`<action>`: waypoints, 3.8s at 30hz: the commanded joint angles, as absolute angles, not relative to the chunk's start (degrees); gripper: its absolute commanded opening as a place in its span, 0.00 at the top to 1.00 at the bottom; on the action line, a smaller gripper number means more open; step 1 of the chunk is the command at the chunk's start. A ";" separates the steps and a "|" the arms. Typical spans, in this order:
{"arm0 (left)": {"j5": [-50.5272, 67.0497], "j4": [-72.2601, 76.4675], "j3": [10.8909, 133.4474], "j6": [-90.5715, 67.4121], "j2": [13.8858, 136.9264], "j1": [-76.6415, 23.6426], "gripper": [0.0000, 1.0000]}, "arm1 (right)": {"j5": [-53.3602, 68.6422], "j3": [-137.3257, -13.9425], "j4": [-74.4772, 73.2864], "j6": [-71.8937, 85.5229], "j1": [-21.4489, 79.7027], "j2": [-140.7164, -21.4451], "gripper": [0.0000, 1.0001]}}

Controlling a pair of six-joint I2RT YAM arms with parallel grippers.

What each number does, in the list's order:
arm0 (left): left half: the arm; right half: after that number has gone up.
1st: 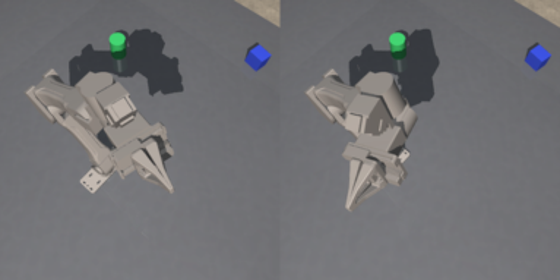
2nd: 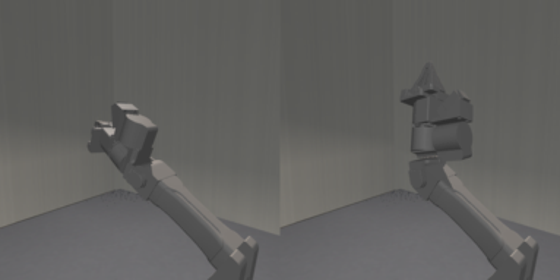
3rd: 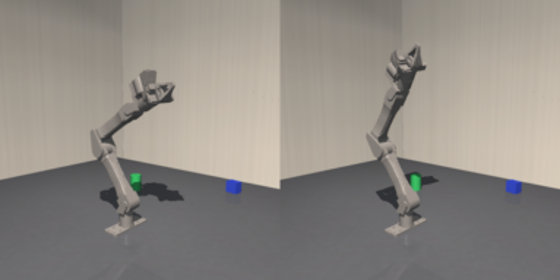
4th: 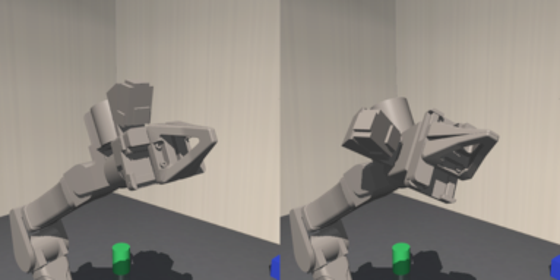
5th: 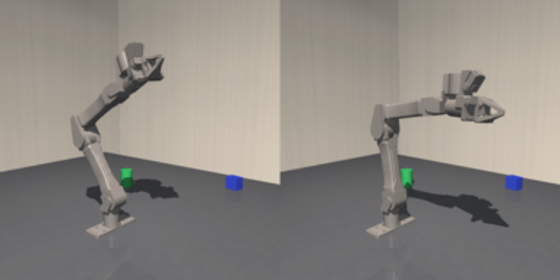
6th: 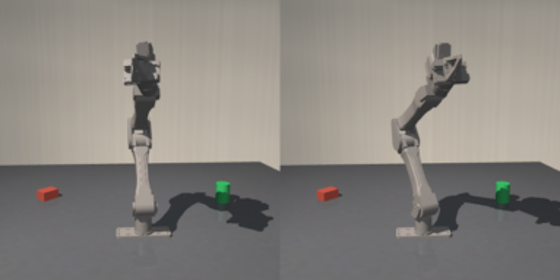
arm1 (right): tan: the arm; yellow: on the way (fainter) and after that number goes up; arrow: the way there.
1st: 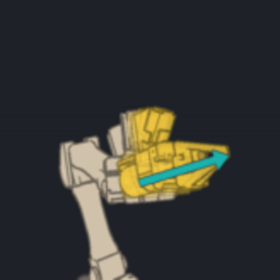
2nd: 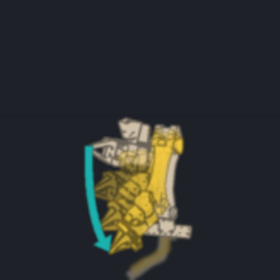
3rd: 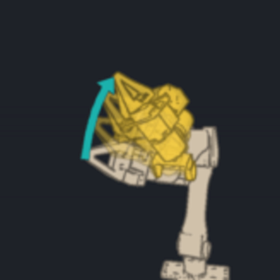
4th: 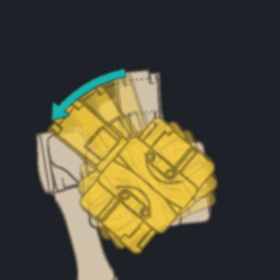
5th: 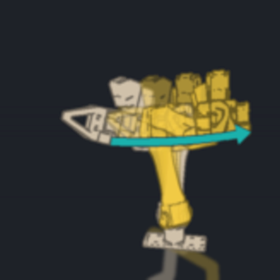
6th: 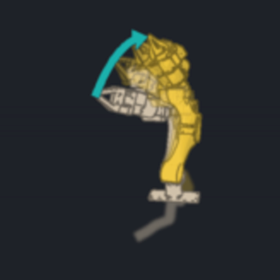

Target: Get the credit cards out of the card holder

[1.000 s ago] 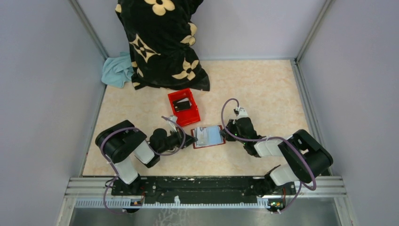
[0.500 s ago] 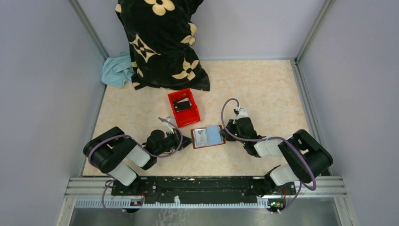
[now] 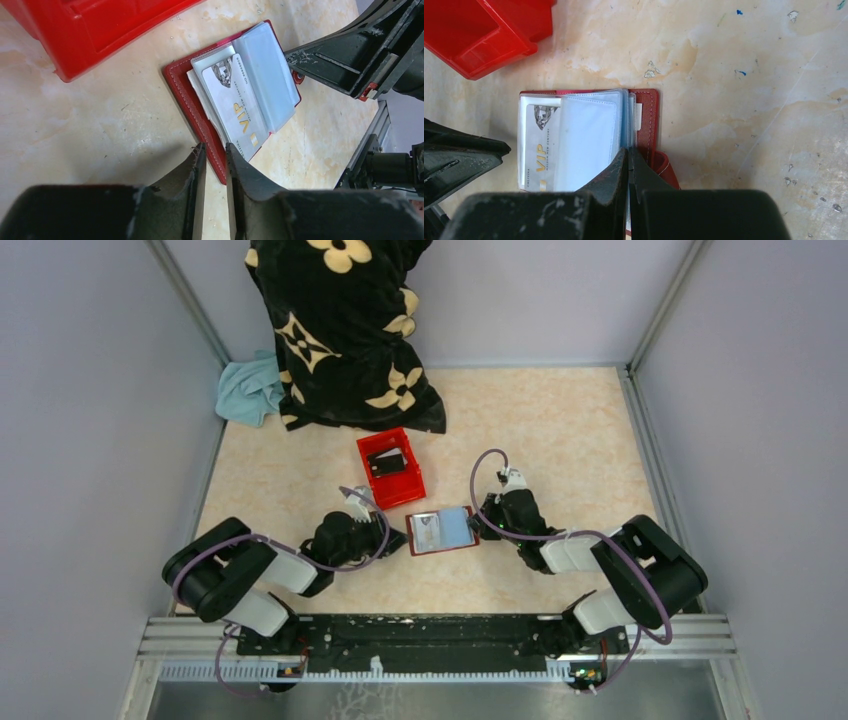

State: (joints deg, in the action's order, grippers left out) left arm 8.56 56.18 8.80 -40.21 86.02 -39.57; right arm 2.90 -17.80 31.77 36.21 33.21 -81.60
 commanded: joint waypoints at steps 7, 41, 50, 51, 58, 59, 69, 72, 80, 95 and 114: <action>8.41 54.71 10.13 -39.10 84.30 -39.29 0.81 | 0.38 -15.03 25.04 33.84 32.87 -79.15 1.00; 14.73 61.41 16.33 -41.85 93.70 -39.90 0.87 | -2.01 -18.77 24.96 27.17 40.56 -66.22 1.00; 14.72 59.08 16.99 -41.28 92.29 -40.12 0.85 | 2.91 -22.76 27.50 27.71 41.48 -78.28 1.00; 14.75 59.06 17.19 -41.37 92.59 -40.23 0.85 | 2.90 -22.80 27.37 27.73 41.47 -78.91 1.00; 15.94 60.88 18.50 -42.42 95.55 -40.60 0.58 | 1.49 -22.98 24.27 28.60 41.49 -82.02 1.00; 16.10 61.07 18.66 -42.44 95.92 -40.65 0.55 | 1.35 -23.04 23.76 28.71 41.48 -82.28 1.00; 15.55 61.79 18.48 -42.54 97.96 -40.78 0.52 | 5.54 -22.76 26.04 30.05 41.48 -86.14 1.00; 15.48 62.68 18.05 -42.85 98.61 -40.78 0.52 | 7.04 -23.21 26.95 29.98 41.47 -87.14 1.00; 16.26 65.65 17.36 -44.01 100.36 -40.78 0.53 | 8.93 -23.55 28.24 29.93 41.49 -88.68 1.00; 17.29 67.70 17.18 -45.17 101.63 -40.78 0.70 | 11.79 -23.73 30.94 30.72 41.51 -90.82 1.00; 15.90 68.71 14.52 -45.66 99.16 -40.28 1.00 | 8.56 -23.30 30.16 30.68 41.48 -89.83 1.00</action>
